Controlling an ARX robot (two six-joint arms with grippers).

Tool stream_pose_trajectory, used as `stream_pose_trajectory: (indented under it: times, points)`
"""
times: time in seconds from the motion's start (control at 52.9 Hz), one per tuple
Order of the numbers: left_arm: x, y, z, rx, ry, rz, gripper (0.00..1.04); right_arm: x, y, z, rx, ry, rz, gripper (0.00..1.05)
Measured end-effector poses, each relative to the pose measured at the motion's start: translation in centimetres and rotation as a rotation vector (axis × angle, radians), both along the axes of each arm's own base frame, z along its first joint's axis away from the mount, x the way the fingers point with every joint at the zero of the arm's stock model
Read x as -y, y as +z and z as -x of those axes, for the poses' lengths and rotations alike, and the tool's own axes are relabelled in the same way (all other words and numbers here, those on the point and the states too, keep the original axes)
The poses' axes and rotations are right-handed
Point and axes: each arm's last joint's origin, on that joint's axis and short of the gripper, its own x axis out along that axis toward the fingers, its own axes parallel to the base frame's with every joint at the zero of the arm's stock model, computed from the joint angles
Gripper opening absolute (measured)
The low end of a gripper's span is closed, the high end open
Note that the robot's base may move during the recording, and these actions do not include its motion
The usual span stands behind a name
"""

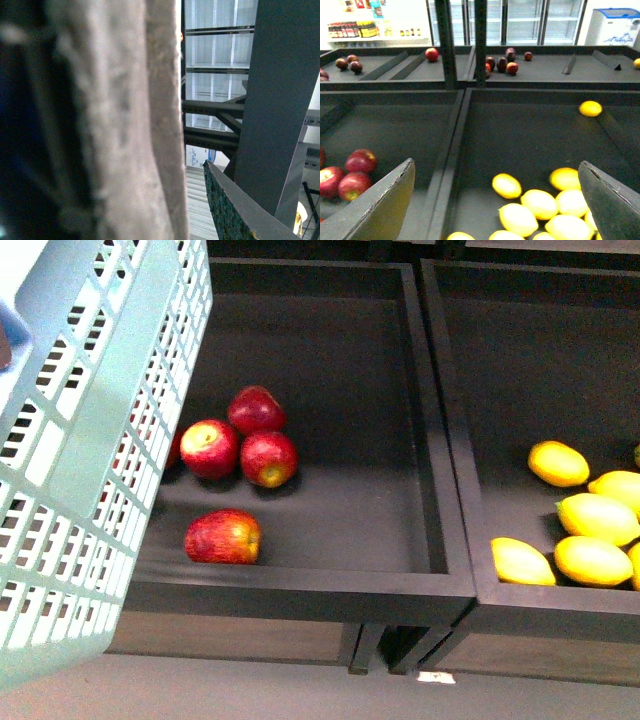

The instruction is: Pick lemon and mango into basket

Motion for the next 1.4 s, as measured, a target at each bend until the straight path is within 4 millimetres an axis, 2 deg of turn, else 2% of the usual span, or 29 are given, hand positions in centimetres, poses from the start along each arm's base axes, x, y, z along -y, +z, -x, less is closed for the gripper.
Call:
stream_pose_trajectory:
  times: [0.416,0.491,0.643,0.756,0.907,1.021,1.115,1.247,1.399]
  points:
    - [-0.1,0.0,-0.1,-0.003,-0.001,-0.006,0.28,0.0,0.0,0.0,0.000,0.001,0.000,0.96]
    - [0.1,0.0,-0.2,-0.088,-0.025,-0.078,0.28,0.0,0.0,0.0,0.000,0.001,0.000,0.96]
    - [1.0,0.3,-2.2,-0.153,-0.132,-0.307,0.28,0.0,0.0,0.0,0.000,-0.002,0.000,0.96]
    - [2.4,0.3,-4.9,-0.152,-0.196,-0.398,0.28,0.0,0.0,0.0,0.000,-0.002,0.000,0.96]
    - [6.1,0.3,-9.5,-0.149,-0.317,-0.440,0.28,0.0,0.0,0.0,0.000,-0.002,0.000,0.96]
    - [9.0,0.2,-11.6,-0.147,-0.430,-0.466,0.28,0.0,0.0,0.0,0.000,-0.002,0.000,0.96]
    - [11.1,0.1,-12.6,-0.140,-0.515,-0.481,0.28,0.0,0.0,0.0,0.000,-0.002,0.000,0.96]
    - [15.6,-0.5,-13.9,-0.121,-0.687,-0.477,0.28,0.0,0.0,0.0,0.000,-0.002,0.000,0.96]
    - [19.2,-0.9,-13.3,-0.080,-0.821,-0.449,0.28,0.0,0.0,0.0,0.000,-0.002,0.000,0.96]
